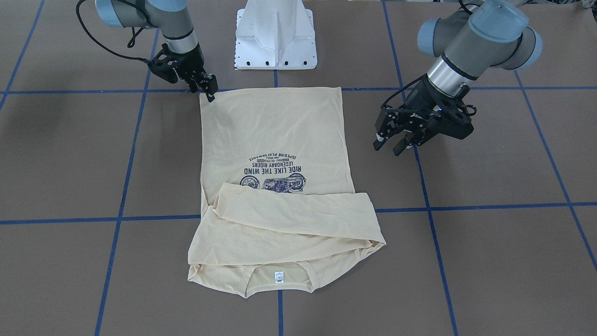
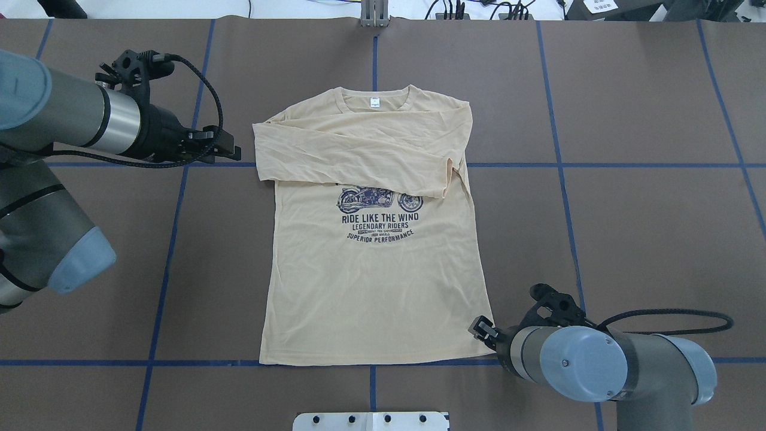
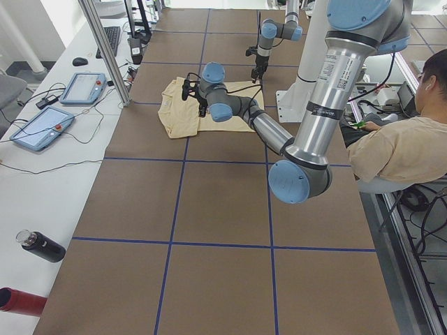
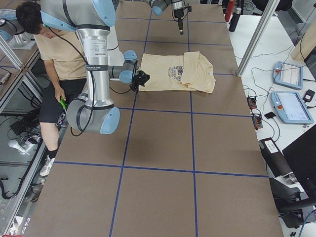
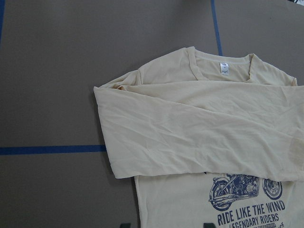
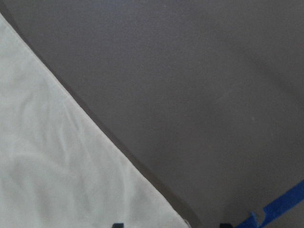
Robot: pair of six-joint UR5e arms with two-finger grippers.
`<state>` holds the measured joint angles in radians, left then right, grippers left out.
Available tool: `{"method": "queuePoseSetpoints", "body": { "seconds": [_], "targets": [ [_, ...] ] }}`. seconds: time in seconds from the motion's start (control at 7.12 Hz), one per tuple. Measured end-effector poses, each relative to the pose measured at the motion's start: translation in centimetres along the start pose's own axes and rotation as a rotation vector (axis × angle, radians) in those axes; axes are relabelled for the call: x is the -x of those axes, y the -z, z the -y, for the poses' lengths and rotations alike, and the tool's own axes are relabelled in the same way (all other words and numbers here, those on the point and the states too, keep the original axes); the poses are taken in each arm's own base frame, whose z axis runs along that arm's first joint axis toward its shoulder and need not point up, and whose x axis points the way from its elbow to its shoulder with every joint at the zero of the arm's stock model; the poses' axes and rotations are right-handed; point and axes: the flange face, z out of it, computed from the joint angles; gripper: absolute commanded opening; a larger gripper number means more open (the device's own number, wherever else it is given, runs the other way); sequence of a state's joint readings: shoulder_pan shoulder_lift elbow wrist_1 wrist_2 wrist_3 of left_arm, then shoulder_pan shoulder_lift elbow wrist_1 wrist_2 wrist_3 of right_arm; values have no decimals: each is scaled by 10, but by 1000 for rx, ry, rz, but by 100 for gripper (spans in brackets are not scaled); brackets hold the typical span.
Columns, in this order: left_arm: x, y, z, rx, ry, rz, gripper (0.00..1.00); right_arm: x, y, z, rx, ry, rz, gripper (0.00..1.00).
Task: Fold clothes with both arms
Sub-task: 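Move the left gripper down to the other hem corner nearest the robot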
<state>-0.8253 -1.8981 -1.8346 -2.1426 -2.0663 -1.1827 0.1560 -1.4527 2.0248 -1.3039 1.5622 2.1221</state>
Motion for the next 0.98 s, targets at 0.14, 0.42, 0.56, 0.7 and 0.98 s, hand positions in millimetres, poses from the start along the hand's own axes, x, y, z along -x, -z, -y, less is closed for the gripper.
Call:
{"method": "queuePoseSetpoints", "body": {
  "seconds": [0.14,0.42,0.56,0.7,0.98],
  "targets": [
    [0,0,0,0,0,-1,59,0,0,-1,1,-3,1,25],
    [-1,0,0,-1,1,-1,60,-1,1,0,-2,-13,0,0],
    [-1,1,0,-1,0,-2,60,-2,2,1,-1,-21,-1,0],
    [-1,1,0,-1,0,-3,60,-3,3,1,4,-24,-2,0],
    [-1,2,-1,2,33,4,60,-5,10,2,13,-27,-1,0]
  ]
}}
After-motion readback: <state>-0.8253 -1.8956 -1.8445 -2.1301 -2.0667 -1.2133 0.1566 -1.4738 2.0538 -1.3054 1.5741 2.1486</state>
